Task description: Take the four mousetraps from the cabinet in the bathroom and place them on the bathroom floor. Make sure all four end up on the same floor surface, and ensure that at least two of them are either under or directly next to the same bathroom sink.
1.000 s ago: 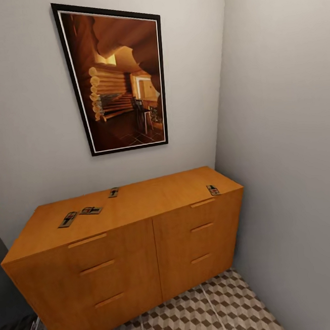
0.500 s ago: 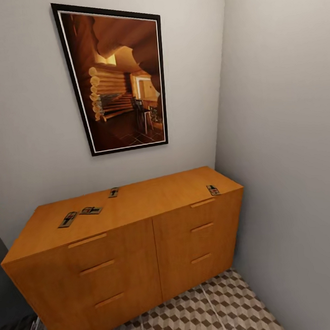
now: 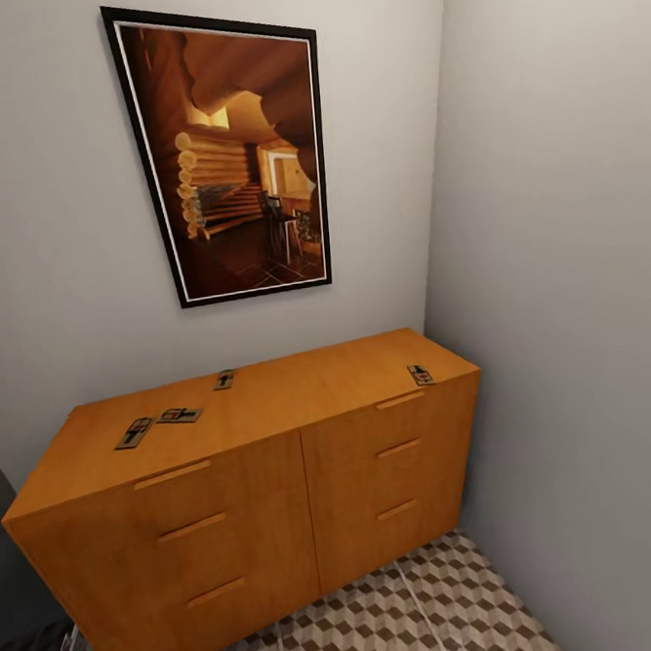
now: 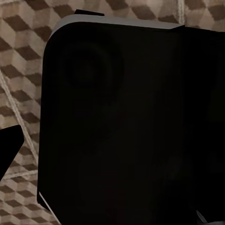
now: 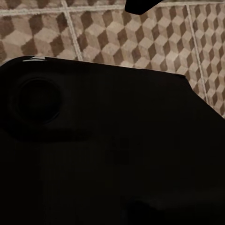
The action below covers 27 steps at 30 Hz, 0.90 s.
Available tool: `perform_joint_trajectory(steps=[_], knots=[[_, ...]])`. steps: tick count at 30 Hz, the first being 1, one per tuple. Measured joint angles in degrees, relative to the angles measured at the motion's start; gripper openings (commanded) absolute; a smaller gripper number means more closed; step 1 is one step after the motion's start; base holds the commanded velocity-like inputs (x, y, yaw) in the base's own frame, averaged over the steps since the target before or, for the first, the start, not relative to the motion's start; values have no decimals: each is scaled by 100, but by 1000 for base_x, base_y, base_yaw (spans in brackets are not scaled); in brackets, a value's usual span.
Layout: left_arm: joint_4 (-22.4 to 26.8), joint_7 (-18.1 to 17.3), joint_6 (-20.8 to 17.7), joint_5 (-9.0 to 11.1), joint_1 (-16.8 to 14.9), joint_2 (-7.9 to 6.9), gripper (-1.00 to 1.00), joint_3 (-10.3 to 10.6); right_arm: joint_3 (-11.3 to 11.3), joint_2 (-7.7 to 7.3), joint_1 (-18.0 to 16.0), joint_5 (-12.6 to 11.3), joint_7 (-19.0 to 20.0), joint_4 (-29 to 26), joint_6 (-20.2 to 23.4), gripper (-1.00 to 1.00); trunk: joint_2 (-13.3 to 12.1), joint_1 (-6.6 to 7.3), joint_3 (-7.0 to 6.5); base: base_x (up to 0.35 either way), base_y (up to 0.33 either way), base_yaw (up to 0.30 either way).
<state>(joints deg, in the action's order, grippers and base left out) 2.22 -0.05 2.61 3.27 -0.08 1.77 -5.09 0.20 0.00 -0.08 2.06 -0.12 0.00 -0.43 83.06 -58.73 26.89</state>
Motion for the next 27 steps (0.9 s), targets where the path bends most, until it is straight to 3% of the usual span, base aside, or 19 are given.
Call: perform_joint_trajectory(steps=[20, 27], knots=[[10, 7, -3, -8, 0, -10, 100, -27, -25, 0, 0, 25, 13, 0, -59, 100, 0, 0, 0, 0, 0, 0], [794, 34, -274, -4, -1, -28, 100, -25, -44, -11, -9, -7, -3, -43, -24, 100, 0, 0, -2, 0, 0, 0]])
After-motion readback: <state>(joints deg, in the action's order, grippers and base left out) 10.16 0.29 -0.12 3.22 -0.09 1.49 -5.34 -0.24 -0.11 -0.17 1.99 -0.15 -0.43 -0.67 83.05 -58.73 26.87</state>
